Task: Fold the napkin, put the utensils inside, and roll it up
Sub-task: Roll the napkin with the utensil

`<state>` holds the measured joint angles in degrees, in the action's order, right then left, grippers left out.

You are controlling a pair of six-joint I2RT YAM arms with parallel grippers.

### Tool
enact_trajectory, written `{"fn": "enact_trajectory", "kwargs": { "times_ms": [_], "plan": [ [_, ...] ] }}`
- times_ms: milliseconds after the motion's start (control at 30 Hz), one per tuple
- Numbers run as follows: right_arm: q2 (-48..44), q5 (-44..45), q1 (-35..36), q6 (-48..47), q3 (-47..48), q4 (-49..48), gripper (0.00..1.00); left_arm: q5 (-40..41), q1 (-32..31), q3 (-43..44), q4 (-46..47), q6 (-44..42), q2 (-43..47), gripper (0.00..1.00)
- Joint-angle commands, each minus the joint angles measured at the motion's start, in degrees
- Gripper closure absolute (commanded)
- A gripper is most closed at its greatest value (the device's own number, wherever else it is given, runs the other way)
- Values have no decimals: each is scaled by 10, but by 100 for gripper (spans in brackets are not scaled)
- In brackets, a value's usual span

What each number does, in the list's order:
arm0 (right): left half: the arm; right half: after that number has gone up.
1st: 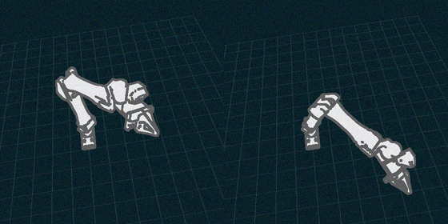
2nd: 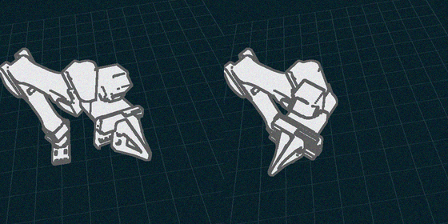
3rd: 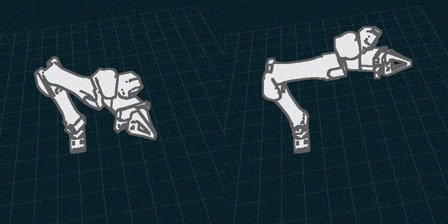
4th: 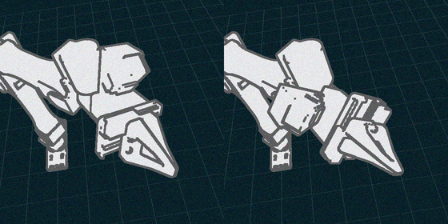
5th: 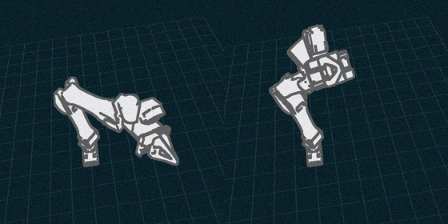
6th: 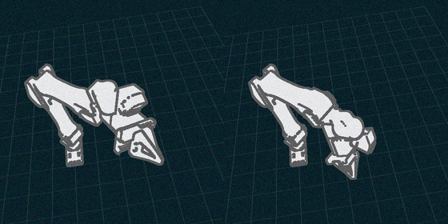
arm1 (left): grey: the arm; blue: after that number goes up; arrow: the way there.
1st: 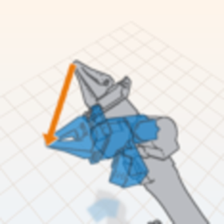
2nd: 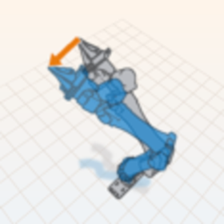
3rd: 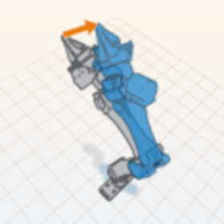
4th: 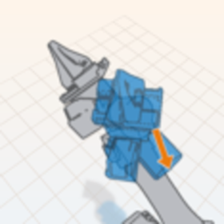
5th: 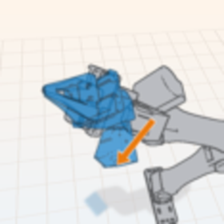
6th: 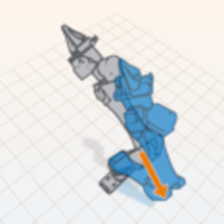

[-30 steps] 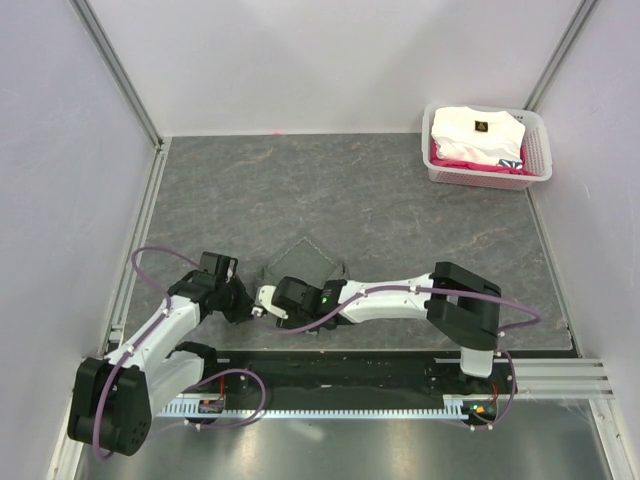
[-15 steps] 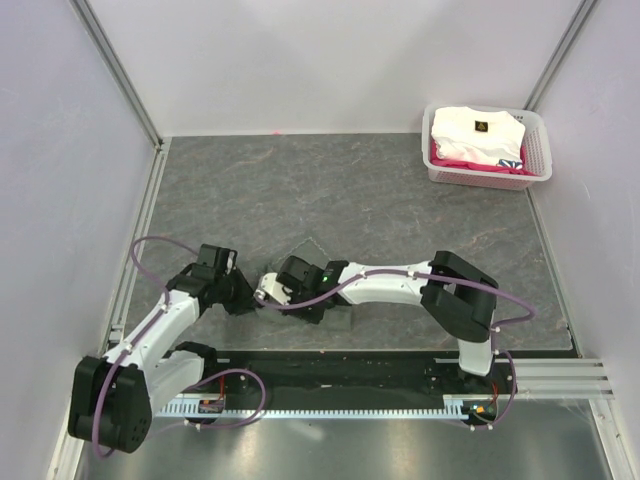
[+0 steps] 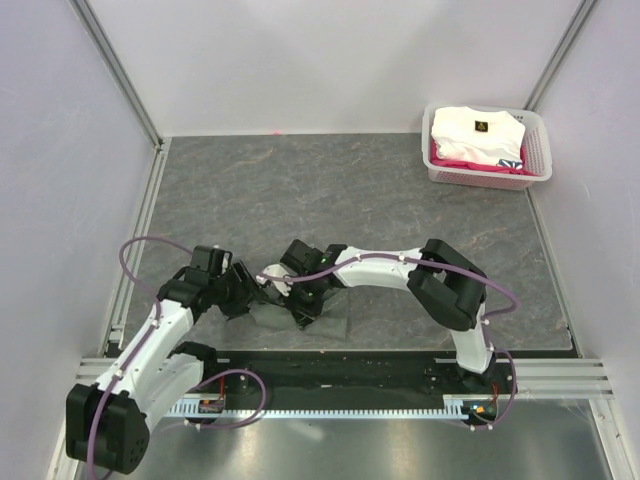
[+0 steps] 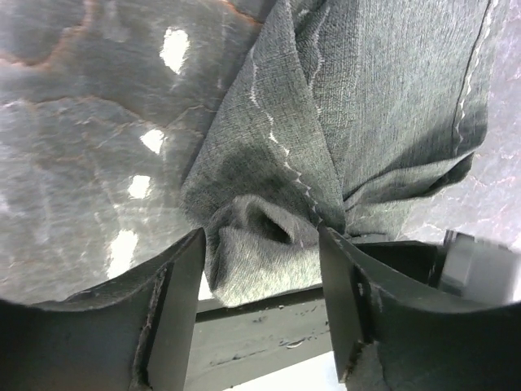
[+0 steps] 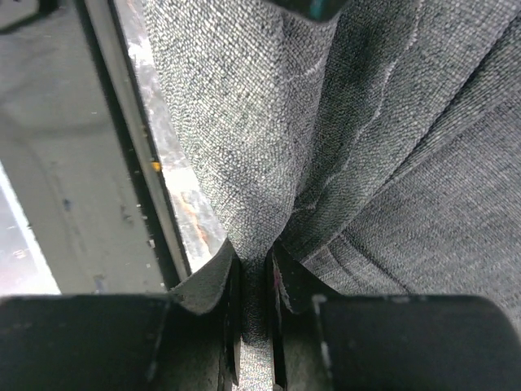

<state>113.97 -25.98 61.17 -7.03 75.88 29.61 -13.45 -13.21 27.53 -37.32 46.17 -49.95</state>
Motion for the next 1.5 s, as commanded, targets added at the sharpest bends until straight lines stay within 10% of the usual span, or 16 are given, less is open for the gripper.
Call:
{"fn": "enact_trajectory", "kwargs": {
  "times_ms": [0,967,1467],
  "plan": [
    [73,-31,-8,-4,-28,95,82,47,2,27,-40,23,26,31],
    [156,-153,-98,-28,11,156,83,-104,-14,-29,109,-42,-126,31],
    [170,-155,-117,-31,16,157,83,-131,-57,-39,132,-45,-147,61]
  ]
}}
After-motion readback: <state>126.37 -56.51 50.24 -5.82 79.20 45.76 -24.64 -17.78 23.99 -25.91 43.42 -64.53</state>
